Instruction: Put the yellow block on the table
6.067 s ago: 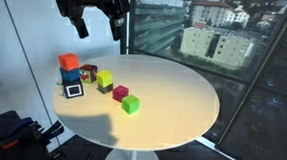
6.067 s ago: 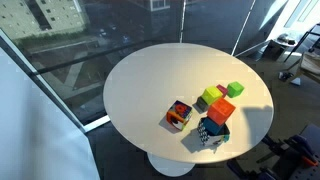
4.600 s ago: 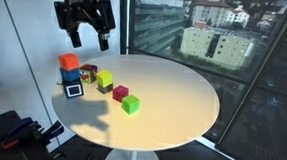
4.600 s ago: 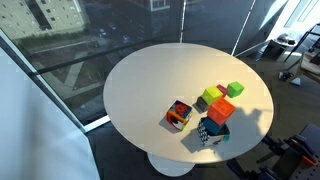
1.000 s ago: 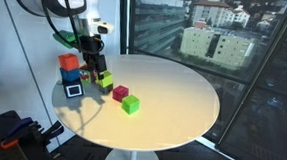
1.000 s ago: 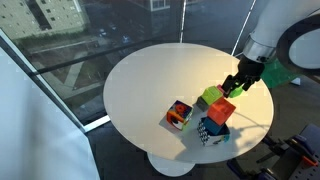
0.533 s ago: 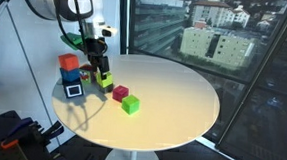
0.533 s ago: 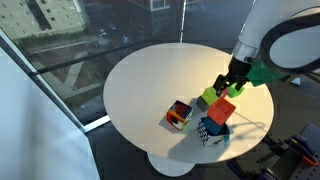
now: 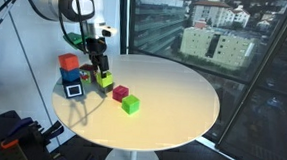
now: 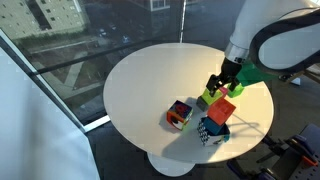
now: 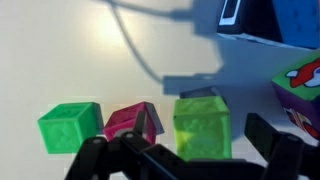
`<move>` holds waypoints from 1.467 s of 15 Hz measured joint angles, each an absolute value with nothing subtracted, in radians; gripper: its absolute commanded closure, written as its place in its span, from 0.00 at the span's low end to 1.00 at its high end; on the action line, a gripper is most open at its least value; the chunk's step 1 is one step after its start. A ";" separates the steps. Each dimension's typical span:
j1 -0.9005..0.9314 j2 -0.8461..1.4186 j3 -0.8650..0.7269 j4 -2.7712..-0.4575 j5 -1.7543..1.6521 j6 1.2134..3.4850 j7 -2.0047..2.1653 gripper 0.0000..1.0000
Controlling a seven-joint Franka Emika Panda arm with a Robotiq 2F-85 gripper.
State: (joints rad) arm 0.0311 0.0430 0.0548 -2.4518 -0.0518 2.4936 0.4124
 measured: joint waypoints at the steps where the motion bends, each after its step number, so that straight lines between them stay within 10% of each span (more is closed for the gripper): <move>1: 0.035 0.047 0.055 -2.447 -0.052 2.494 0.419 0.00; 22: 0.050 0.128 0.028 -2.383 -0.092 2.494 0.453 0.00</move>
